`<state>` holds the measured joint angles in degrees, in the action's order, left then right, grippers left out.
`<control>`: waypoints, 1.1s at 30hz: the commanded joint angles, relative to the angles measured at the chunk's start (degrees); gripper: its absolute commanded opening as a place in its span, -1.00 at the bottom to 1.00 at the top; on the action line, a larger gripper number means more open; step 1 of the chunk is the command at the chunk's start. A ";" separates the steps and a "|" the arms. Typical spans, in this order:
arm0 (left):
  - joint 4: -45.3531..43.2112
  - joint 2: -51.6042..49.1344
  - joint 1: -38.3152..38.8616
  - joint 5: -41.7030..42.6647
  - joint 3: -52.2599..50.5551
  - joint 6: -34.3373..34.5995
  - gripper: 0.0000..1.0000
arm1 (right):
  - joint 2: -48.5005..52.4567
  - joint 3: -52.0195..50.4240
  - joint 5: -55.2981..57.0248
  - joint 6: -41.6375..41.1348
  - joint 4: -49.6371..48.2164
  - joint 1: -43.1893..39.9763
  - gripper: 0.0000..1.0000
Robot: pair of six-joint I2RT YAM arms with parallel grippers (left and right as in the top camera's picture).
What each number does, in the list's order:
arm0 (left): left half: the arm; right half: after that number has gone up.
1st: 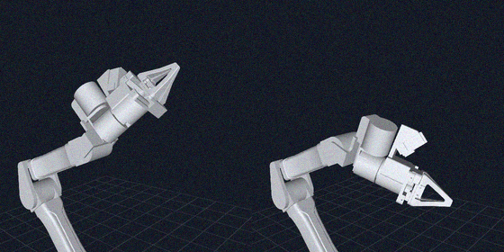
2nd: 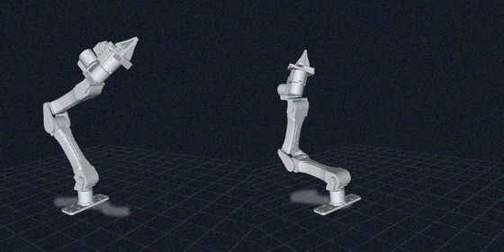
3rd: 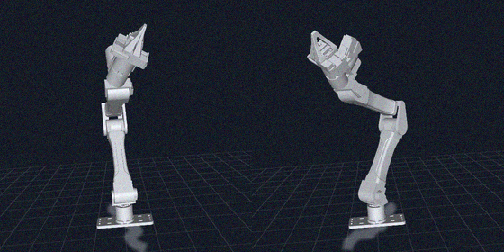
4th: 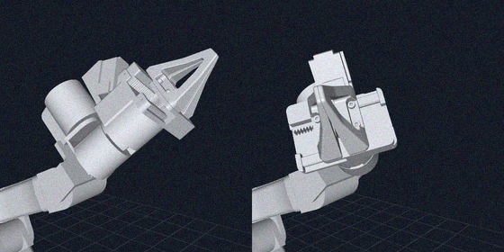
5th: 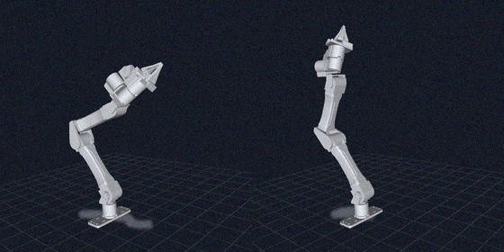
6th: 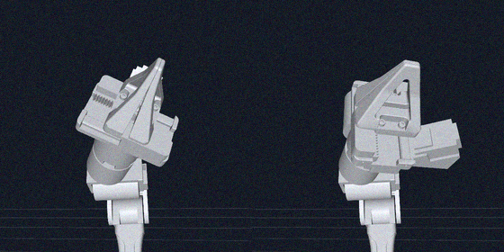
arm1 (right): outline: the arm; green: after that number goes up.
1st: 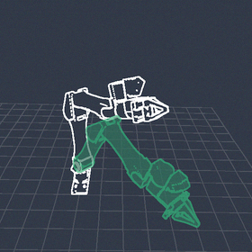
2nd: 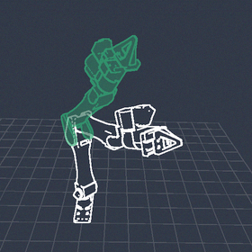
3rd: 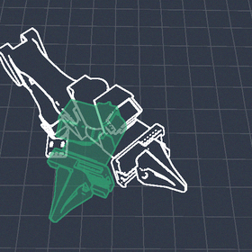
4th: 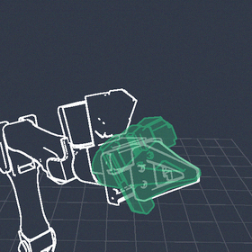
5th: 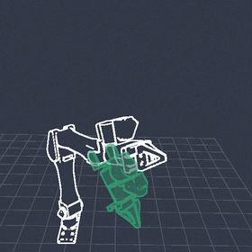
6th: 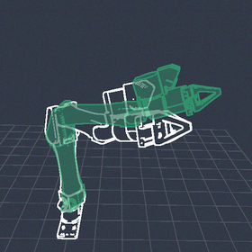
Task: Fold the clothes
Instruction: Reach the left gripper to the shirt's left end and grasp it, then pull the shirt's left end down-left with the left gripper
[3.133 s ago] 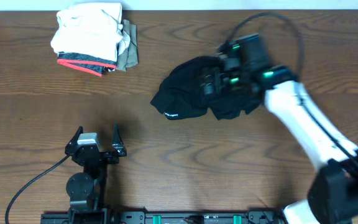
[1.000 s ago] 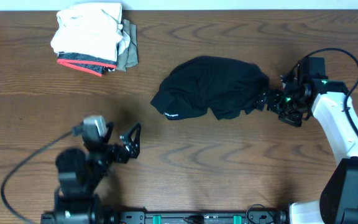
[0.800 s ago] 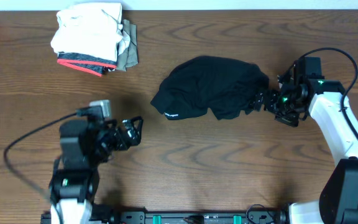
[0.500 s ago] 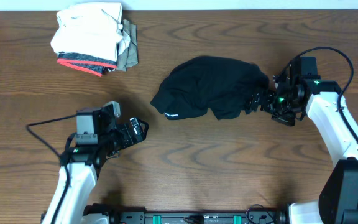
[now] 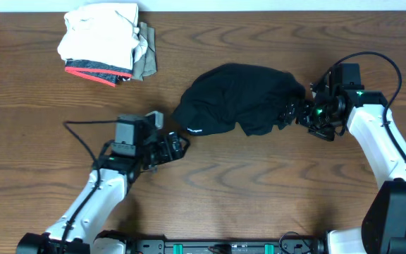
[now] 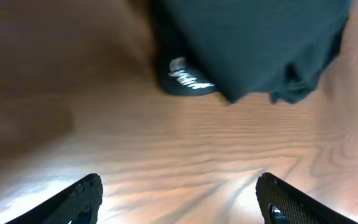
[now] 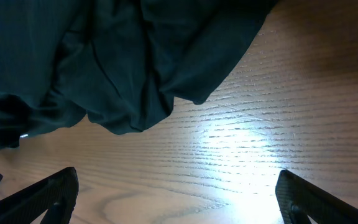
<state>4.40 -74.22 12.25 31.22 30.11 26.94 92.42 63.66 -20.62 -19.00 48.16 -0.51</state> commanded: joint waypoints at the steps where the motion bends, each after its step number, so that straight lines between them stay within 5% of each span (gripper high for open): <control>1: -2.82 -0.07 3.17 -7.54 0.57 3.43 0.62 | -0.07 -0.15 -0.37 -0.63 -0.02 0.59 0.99; 6: -9.05 -0.66 5.92 -15.54 0.57 3.39 0.62 | -0.07 -0.15 -0.37 -0.63 -0.02 0.59 0.99; 20: -21.73 -12.90 6.23 -9.33 0.57 2.27 0.62 | -0.07 -0.15 -0.35 -0.61 0.00 0.59 0.99; 33: -31.54 -20.92 11.37 -12.46 0.57 0.96 0.62 | -0.07 -0.15 0.76 0.00 0.09 0.59 0.98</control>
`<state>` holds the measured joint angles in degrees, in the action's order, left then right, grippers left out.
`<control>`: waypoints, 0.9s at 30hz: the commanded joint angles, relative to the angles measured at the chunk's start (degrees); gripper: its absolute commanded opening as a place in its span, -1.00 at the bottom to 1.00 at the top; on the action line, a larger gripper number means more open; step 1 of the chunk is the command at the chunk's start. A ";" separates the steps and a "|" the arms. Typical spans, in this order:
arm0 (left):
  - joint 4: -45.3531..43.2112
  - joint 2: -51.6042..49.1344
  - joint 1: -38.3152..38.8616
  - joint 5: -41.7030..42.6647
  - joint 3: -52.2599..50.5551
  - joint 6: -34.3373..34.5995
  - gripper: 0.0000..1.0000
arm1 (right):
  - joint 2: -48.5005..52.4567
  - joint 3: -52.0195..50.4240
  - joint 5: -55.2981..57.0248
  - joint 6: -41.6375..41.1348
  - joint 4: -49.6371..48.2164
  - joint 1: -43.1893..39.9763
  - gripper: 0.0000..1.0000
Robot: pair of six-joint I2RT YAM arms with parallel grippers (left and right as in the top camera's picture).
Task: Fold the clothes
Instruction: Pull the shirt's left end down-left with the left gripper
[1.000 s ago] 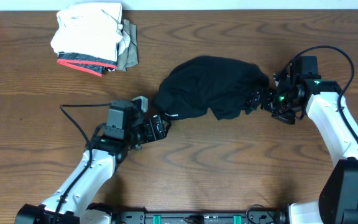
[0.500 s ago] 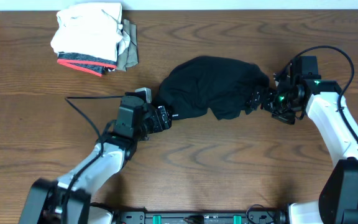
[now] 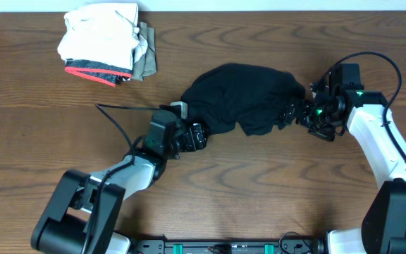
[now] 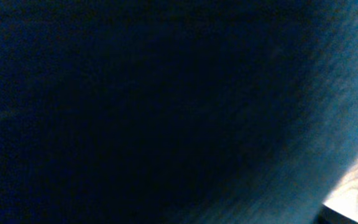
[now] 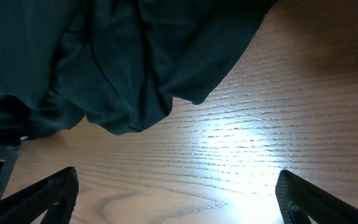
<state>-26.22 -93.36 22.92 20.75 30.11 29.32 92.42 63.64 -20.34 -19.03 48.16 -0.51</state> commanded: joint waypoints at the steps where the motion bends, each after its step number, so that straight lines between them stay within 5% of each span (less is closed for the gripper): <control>1: -1.29 -2.25 0.87 -2.49 0.57 -1.42 0.62 | -0.07 -0.13 0.48 0.02 0.11 0.59 0.98; 11: -3.52 -5.05 0.92 -5.27 0.57 -1.62 0.58 | -0.07 -0.13 1.07 1.53 0.92 0.59 0.99; 22: -3.48 -5.01 0.90 -4.90 0.57 -1.29 -0.74 | -0.07 -0.13 1.07 1.53 0.94 0.59 0.98; 27: -3.39 -3.30 0.90 -2.93 0.57 -0.26 -0.88 | -0.07 -0.13 1.11 1.55 0.94 0.59 0.99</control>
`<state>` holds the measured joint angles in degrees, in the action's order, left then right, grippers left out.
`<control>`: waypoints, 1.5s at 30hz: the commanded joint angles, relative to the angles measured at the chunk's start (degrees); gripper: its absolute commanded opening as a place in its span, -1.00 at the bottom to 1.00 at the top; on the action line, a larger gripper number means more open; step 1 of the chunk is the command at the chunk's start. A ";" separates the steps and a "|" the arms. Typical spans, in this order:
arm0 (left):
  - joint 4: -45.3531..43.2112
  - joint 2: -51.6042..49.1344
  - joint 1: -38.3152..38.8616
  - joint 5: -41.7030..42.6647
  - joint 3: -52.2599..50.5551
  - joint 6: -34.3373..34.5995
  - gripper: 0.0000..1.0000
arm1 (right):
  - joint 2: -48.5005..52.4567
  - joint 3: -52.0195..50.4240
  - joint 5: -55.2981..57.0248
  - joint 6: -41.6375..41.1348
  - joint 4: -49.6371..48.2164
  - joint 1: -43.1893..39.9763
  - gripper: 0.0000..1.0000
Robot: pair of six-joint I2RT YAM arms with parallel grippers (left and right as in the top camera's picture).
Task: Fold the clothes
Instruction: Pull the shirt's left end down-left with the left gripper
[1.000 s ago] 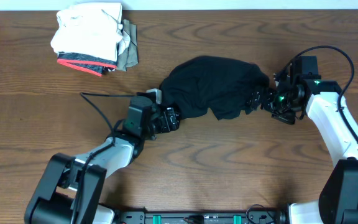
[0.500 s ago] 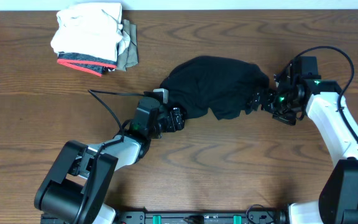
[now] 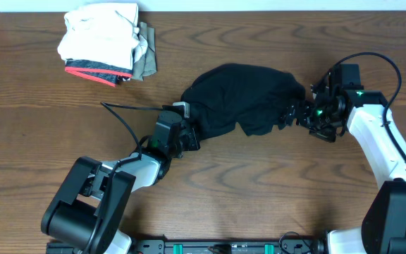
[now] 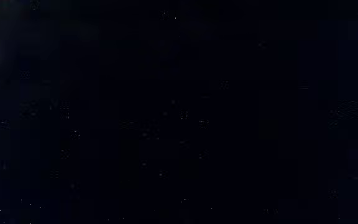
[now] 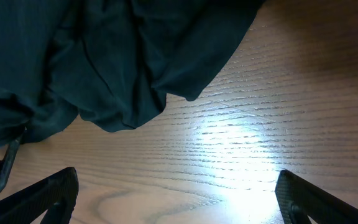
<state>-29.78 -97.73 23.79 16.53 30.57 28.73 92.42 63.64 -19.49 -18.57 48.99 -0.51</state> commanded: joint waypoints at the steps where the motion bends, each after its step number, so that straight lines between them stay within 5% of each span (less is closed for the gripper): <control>1: 0.33 2.03 0.02 2.47 0.11 0.33 -0.88 | -0.07 -0.13 0.26 1.09 0.09 0.59 0.98; 20: 19.21 41.44 0.02 7.41 0.11 5.03 -0.88 | -0.07 -0.13 1.18 0.59 0.28 0.66 0.99; 45: 24.61 65.83 0.02 6.56 0.11 7.82 -0.88 | -0.04 -0.13 0.04 -17.46 -11.54 5.68 0.98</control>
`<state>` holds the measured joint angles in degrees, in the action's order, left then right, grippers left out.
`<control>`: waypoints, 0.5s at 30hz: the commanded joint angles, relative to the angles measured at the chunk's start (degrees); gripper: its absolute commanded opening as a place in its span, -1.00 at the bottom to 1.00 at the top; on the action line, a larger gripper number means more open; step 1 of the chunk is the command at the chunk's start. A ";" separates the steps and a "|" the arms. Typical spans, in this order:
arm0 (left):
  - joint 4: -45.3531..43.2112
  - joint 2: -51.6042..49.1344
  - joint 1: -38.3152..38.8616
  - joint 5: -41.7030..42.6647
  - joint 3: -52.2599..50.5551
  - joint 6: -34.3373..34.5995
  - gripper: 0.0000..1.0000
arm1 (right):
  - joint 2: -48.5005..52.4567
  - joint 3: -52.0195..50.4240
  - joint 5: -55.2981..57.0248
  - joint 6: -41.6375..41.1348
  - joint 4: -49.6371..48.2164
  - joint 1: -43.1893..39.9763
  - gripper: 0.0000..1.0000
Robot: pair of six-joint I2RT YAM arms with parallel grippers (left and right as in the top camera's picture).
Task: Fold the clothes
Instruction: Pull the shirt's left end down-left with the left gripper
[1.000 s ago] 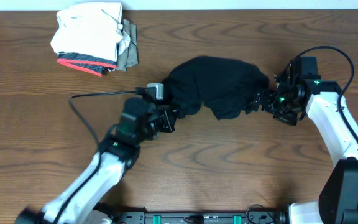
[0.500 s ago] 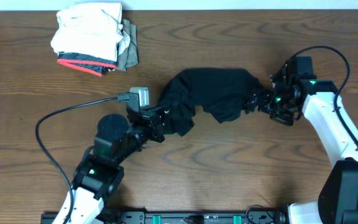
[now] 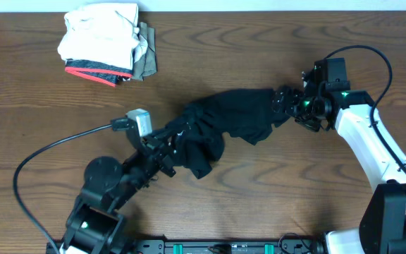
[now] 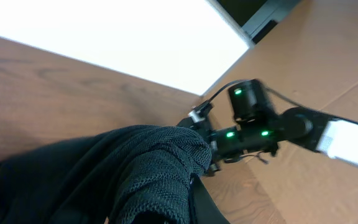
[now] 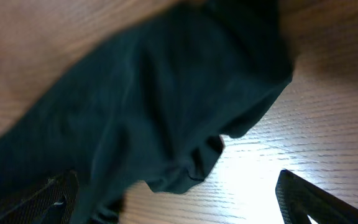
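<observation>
A black garment (image 3: 231, 120) lies pulled out into a long band across the middle of the table, one bunched end hanging at the lower left. My left gripper (image 3: 177, 141) is shut on that left end. In the left wrist view the mesh fabric (image 4: 148, 168) drapes over the left gripper (image 4: 182, 208) and hides most of its fingers. My right gripper (image 3: 285, 101) sits at the garment's right end. Its fingers (image 5: 61, 190) stand wide apart, open, with the dark cloth (image 5: 142, 106) just beyond them on the wood.
A stack of folded clothes (image 3: 104, 42), white on top with a red-edged piece beneath, sits at the back left. The brown wooden table (image 3: 294, 204) shows bare wood at front right. A cable (image 3: 62, 141) loops from the left arm.
My left gripper was buried in the heap's left edge; now it is drawn back toward the front left and tilted up, holding cloth. The heap is stretched long. My right gripper has shifted back and left.
My left gripper first stood open on the table, left of a compact black heap. It was then at the heap's left edge, then pressed into it. Now it holds that end and the garment is drawn out. My right gripper stayed open at the right end.
</observation>
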<state>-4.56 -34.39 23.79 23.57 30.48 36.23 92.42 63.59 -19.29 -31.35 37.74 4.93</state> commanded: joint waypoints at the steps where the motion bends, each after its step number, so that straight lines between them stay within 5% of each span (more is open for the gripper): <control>1: -0.63 3.43 0.02 -0.46 0.20 0.35 -0.88 | -0.04 -0.09 0.17 -5.77 -0.28 0.24 0.98; 15: 2.93 10.62 0.02 -0.24 2.05 2.38 -0.88 | 5.68 -0.22 2.97 -13.20 -2.10 0.35 0.99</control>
<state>-1.85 -24.58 23.79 23.59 30.50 38.63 96.07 63.59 -17.19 -42.59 36.29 4.93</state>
